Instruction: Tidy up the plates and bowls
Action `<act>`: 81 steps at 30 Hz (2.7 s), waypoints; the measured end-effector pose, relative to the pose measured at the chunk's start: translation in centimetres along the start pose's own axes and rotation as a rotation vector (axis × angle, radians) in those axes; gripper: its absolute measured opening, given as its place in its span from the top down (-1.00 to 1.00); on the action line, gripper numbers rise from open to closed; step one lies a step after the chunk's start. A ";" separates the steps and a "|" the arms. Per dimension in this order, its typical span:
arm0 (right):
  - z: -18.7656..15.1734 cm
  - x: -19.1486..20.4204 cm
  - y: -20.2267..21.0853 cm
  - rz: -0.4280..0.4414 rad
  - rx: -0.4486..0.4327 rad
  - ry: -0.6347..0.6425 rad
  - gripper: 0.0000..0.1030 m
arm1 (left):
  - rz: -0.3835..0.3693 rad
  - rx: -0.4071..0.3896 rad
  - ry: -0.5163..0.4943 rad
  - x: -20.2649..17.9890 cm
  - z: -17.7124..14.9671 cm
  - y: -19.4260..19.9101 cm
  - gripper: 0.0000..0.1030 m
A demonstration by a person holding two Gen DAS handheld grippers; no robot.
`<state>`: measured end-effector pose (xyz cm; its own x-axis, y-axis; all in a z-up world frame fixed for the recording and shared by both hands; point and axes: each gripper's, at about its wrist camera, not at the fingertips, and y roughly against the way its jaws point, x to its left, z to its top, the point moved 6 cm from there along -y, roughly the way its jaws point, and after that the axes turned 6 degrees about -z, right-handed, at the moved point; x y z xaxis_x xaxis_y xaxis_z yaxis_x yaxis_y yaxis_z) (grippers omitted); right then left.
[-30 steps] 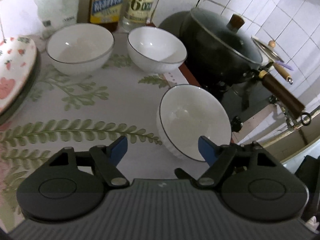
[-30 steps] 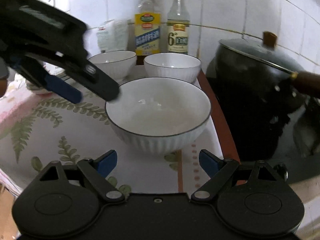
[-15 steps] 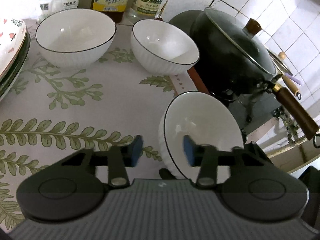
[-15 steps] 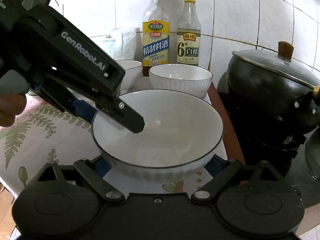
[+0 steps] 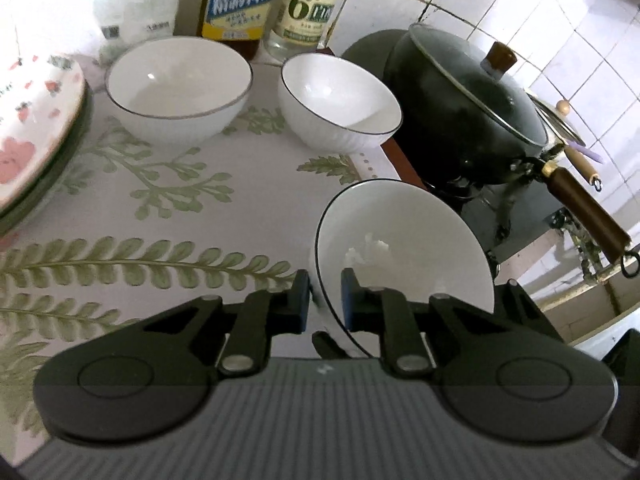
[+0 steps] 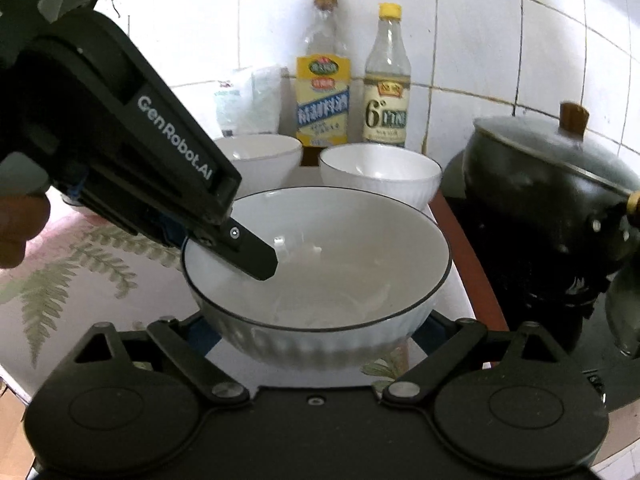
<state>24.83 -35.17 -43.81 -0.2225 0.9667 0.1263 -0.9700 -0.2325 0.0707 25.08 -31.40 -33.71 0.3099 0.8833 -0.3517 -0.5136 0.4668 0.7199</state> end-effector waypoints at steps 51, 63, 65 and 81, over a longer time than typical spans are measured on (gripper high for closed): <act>3.5 10.0 -5.6 0.142 0.110 0.100 -0.90 | 0.140 0.041 0.180 13.3 0.2 4.6 0.53; 4.6 4.6 1.1 0.129 0.132 -0.060 -0.90 | 0.157 0.098 0.121 10.5 0.3 9.3 0.13; 5.1 3.6 2.2 0.129 0.143 -0.100 -0.89 | 0.157 0.100 0.098 9.6 0.4 10.3 0.07; 9.3 -1.9 8.5 0.170 0.159 -0.294 -0.72 | 0.125 0.088 -0.065 0.2 2.1 15.9 -0.26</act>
<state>17.91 -39.94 -34.27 -0.3192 0.8463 0.4264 -0.8892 -0.4231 0.1741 18.60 -23.91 -21.06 0.3004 0.9283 -0.2192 -0.4800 0.3457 0.8063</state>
